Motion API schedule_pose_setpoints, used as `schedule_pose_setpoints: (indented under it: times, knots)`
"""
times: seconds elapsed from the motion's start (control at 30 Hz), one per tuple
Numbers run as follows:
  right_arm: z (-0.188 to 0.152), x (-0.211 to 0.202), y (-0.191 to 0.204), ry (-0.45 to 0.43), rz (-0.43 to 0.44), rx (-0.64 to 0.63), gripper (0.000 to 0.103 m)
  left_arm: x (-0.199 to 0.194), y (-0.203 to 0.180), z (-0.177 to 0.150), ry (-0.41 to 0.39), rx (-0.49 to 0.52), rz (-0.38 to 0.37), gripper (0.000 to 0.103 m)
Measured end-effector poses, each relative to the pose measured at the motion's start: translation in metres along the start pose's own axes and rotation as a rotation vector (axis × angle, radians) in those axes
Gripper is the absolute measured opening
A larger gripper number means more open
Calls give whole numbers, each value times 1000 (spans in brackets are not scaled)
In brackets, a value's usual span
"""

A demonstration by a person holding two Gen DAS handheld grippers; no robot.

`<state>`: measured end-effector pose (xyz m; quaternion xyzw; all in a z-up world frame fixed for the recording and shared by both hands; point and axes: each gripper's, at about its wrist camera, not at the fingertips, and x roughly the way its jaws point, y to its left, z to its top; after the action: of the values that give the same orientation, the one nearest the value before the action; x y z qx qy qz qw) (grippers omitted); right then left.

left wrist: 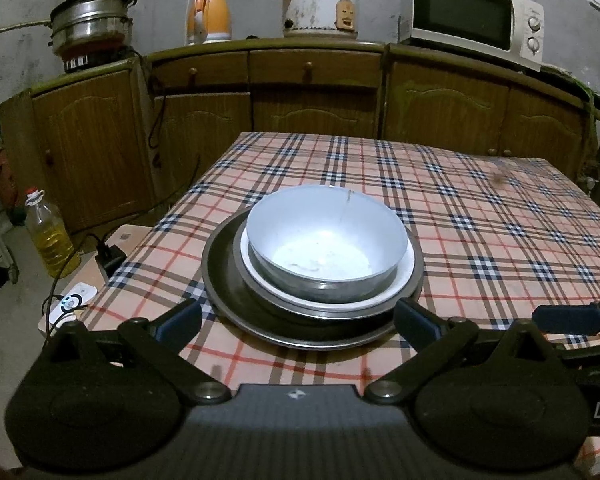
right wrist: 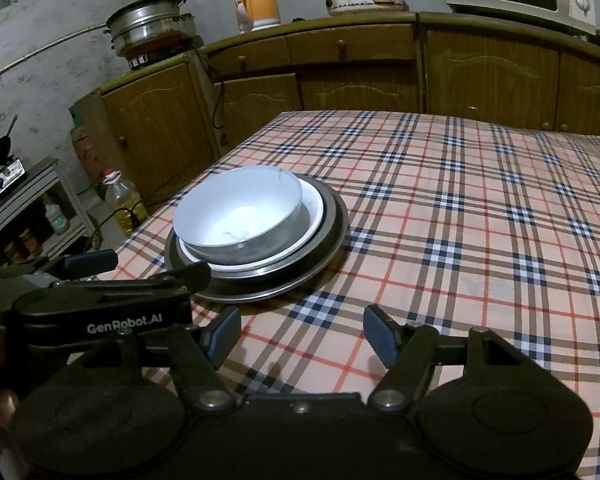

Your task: Organize plates and bowls

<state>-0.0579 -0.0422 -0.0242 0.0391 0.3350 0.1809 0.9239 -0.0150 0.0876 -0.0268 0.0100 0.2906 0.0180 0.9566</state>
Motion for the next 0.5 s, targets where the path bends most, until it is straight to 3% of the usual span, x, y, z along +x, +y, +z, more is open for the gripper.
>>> schedule_pose_setpoints:
  times: [0.5]
  knots:
    - [0, 4, 0, 4, -3, 5, 81, 1, 4, 1, -13, -32, 3, 103]
